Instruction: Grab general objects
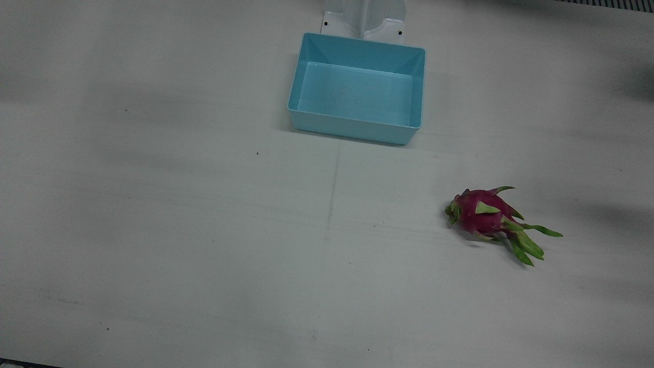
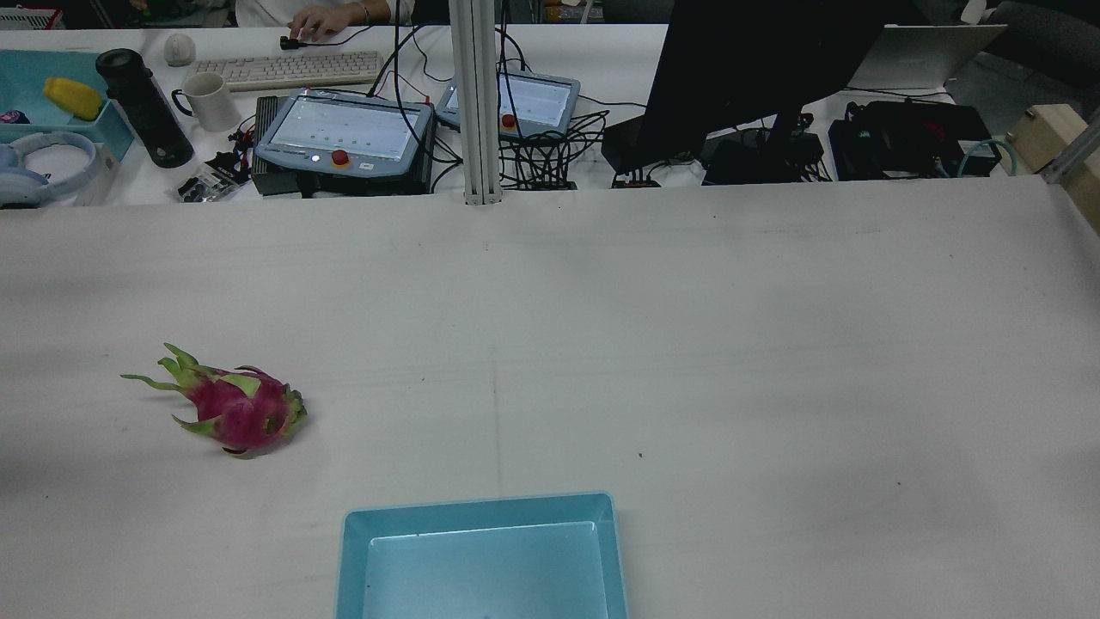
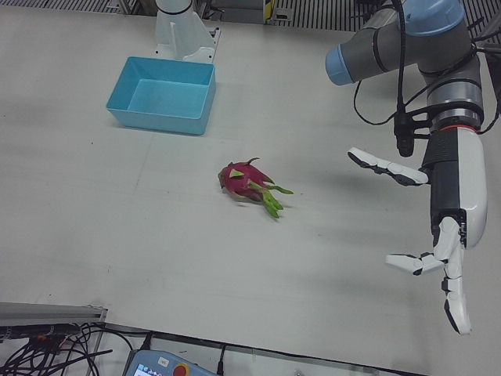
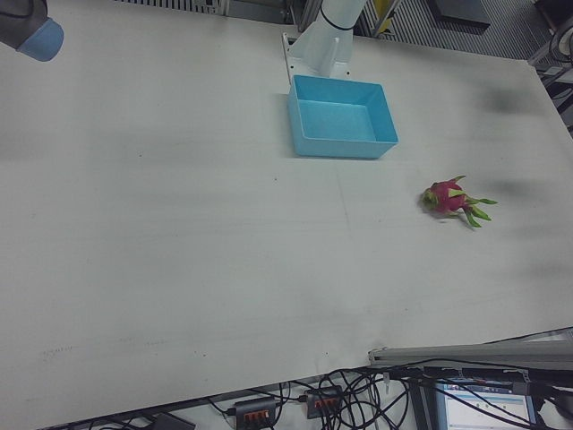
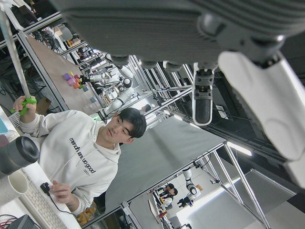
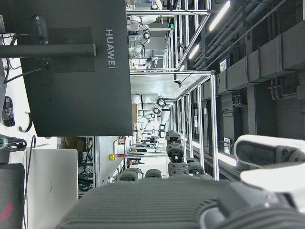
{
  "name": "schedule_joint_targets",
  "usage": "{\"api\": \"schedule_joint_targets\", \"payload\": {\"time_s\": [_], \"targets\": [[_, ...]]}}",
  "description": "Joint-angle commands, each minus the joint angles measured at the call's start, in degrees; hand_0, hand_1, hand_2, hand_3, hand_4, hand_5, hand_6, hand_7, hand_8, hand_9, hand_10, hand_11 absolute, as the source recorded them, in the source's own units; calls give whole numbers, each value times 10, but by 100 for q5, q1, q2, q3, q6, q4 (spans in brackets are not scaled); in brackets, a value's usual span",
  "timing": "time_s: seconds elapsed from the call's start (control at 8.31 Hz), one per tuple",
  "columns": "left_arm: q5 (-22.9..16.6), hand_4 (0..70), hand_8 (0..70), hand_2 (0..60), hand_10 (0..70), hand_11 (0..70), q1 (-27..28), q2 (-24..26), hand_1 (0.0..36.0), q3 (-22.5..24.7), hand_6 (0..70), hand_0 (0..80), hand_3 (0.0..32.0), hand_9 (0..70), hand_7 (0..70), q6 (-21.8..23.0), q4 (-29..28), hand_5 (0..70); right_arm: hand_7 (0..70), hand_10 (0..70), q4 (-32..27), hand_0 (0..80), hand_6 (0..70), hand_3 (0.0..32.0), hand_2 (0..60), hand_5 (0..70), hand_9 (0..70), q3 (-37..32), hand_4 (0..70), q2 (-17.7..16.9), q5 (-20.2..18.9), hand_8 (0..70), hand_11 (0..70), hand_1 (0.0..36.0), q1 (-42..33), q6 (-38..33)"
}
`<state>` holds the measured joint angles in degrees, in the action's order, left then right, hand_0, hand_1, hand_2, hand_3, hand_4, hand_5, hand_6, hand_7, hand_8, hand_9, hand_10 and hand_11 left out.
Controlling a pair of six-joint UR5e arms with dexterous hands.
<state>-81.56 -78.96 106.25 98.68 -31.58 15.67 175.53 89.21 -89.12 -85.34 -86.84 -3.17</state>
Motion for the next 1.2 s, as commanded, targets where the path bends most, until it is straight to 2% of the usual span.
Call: {"api": "schedule_joint_targets", "payload": {"time_s": [0.0, 0.36, 0.6, 0.72, 0.84, 1.08], "targets": [[0, 30, 0, 0, 0, 0, 3, -25, 194, 19, 0, 555, 0, 0, 0, -6, 6, 0, 0, 0, -1, 0, 0, 0, 0, 0, 0, 0, 0, 0, 0, 0, 0, 0, 0, 0], [0, 37, 0, 0, 0, 0, 38, -16, 188, 80, 0, 550, 0, 0, 0, -6, -3, 0, 0, 0, -1, 0, 0, 0, 0, 0, 0, 0, 0, 0, 0, 0, 0, 0, 0, 0], [-44, 58, 0, 0, 0, 0, 440, 19, 222, 710, 0, 596, 0, 0, 0, -119, 206, 0, 0, 0, 8, 0, 0, 0, 0, 0, 0, 9, 0, 0, 0, 0, 0, 0, 0, 0], [-131, 57, 0, 0, 0, 0, 478, 19, 227, 1149, 0, 599, 0, 0, 0, -529, 556, 0, 0, 0, -1, 0, 0, 0, 0, 0, 0, 9, 0, 0, 0, 0, 0, 0, 0, 0], [-315, 48, 0, 0, 0, 0, 495, 10, 227, 1432, 0, 600, 4, 0, 2, -716, 638, 0, 0, 0, 8, 0, 0, 0, 0, 0, 0, 9, 0, 0, 0, 0, 0, 0, -9, 0], [-316, 65, 0, 5, 0, 0, 670, -34, 230, 1487, 0, 593, 0, 0, 2, -796, 630, 0, 0, 0, 8, 0, 0, 0, 0, 0, 0, 9, 0, 0, 0, 0, 0, 0, 0, 0]]}}
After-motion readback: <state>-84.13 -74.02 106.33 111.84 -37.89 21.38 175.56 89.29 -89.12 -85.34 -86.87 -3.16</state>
